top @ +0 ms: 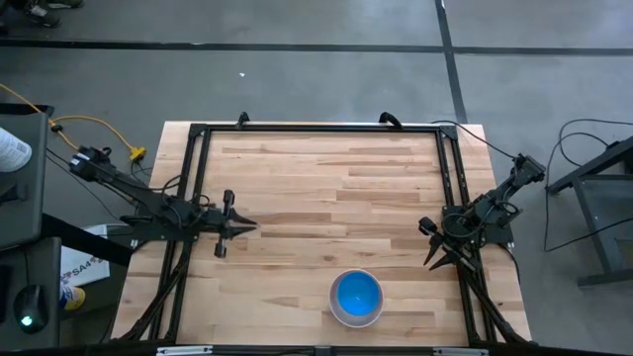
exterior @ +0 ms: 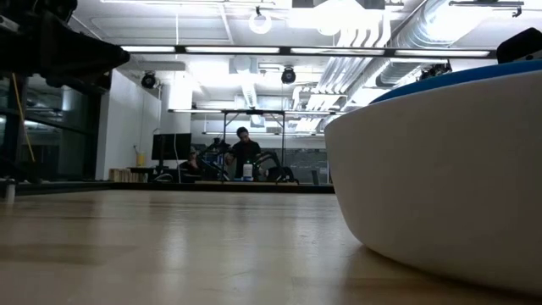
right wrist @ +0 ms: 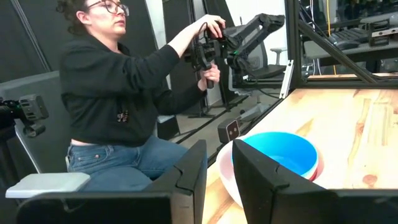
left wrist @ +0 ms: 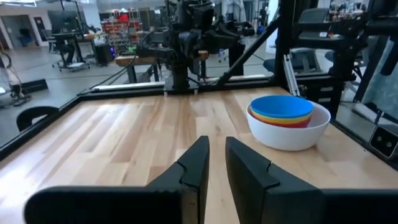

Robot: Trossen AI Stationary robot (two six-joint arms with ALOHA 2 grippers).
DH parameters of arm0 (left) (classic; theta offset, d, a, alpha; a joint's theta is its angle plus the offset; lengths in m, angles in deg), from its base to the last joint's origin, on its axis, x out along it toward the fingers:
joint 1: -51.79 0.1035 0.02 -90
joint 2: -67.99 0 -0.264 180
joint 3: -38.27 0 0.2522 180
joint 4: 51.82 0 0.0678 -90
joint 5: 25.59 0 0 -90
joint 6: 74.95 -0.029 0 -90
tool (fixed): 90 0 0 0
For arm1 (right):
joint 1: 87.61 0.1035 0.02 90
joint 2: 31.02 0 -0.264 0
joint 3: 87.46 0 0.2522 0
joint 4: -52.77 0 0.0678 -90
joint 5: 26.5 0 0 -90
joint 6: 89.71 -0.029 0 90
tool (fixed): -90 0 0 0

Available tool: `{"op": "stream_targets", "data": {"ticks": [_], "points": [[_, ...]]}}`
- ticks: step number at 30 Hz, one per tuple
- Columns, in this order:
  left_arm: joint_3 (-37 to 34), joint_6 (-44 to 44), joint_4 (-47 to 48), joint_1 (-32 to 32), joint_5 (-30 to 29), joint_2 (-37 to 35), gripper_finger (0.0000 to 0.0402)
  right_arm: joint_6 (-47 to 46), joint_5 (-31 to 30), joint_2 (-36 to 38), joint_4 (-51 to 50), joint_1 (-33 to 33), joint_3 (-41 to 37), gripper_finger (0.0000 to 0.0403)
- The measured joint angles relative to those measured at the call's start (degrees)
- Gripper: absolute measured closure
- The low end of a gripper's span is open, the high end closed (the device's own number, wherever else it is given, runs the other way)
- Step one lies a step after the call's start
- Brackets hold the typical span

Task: Nest bowls inside each other
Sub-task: Return to Home Position

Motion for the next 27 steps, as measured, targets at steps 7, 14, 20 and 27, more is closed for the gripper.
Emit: {"op": "stream_targets", "data": {"ticks": [7,14,20,27], "points": [[0.00,-0.18,11.65,0.00,0.02,-9.90,0.0350,0.00,0.02,0.00,-0.02,0.00,0.00,0.0332],[0.00,0.81,21.44,0.00,0.03,-18.39,0.0350,0.00,0.02,0.00,-0.02,0.00,0.00,0.0332],[0.03,-2.36,27.88,0.00,2.00,-23.88,0.0350,0.00,0.03,0.00,-0.02,0.00,0.00,0.0332],[0.20,-8.48,30.55,-0.02,17.00,-26.65,0.0350,0.00,0.04,0.00,-0.02,0.00,0.00,0.0332]]}}
